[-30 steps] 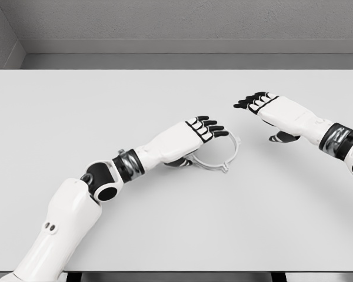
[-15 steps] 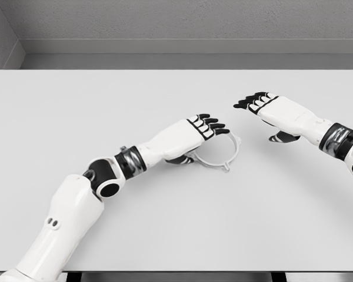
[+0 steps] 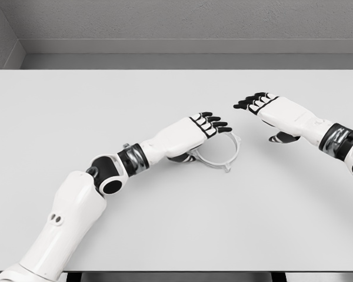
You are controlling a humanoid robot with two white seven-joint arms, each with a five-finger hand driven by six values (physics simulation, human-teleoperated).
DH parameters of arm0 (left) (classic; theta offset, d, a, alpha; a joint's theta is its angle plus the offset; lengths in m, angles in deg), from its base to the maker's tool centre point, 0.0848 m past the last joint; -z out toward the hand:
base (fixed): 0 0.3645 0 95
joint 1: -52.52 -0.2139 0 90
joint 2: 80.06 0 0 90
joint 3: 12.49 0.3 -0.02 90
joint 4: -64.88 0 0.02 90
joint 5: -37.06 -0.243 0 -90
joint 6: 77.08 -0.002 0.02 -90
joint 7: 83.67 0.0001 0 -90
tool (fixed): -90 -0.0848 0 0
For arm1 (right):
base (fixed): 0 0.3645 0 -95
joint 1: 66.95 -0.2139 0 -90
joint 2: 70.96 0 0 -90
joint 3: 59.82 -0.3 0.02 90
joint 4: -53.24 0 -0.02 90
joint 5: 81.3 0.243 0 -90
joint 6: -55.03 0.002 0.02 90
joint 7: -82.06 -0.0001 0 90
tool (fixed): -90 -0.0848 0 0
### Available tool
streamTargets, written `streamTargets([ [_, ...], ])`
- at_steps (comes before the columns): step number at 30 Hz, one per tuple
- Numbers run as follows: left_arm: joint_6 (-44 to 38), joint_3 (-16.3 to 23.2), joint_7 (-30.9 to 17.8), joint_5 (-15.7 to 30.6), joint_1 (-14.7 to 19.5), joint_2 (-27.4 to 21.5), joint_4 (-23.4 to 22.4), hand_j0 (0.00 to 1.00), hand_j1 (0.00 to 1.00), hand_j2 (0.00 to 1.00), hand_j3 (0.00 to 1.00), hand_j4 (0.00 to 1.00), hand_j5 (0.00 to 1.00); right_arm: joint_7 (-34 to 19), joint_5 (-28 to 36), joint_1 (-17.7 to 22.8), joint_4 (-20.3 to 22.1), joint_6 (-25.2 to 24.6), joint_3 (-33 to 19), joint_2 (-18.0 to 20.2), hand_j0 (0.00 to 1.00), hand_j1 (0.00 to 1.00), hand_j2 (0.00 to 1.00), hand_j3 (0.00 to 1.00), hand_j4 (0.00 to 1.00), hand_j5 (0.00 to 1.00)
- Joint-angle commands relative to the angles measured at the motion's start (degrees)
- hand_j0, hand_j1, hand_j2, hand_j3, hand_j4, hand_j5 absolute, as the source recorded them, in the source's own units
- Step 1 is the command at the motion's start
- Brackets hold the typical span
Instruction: Assemble PVC drainage pipe clamps
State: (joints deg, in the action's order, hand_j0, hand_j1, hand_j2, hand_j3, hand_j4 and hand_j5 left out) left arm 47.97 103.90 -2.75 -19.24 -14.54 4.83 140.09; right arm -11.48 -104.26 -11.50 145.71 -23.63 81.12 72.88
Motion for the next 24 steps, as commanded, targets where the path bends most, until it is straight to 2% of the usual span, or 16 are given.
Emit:
streamTargets([
  [1,0.0,0.0,0.0,0.4,0.0,0.1,-0.1,1.0,1.0,1.0,1.0,1.0,1.0,0.0,0.1,0.0,0.0,0.0,0.0,0.0,1.0,1.0,1.0,1.0,1.0,1.0],
  [17,0.0,0.3,0.0,0.5,1.1,0.4,-0.8,1.0,1.0,1.0,1.0,1.0,1.0,0.1,0.1,0.0,0.0,0.0,0.0,0.1,1.0,1.0,1.0,1.0,1.0,1.0],
  [21,0.0,-0.4,0.0,0.9,0.6,-0.3,-0.1,1.0,1.0,1.0,1.0,1.0,1.0,0.0,0.1,0.0,0.0,0.0,0.0,0.0,1.0,1.0,1.0,1.0,1.0,1.0],
  [24,0.0,-0.6,0.1,1.6,-0.2,-1.9,3.1,1.0,1.0,1.0,1.0,1.0,1.0,0.0,0.1,0.0,0.1,0.0,0.0,0.0,1.0,1.0,1.0,1.0,1.0,1.0],
])
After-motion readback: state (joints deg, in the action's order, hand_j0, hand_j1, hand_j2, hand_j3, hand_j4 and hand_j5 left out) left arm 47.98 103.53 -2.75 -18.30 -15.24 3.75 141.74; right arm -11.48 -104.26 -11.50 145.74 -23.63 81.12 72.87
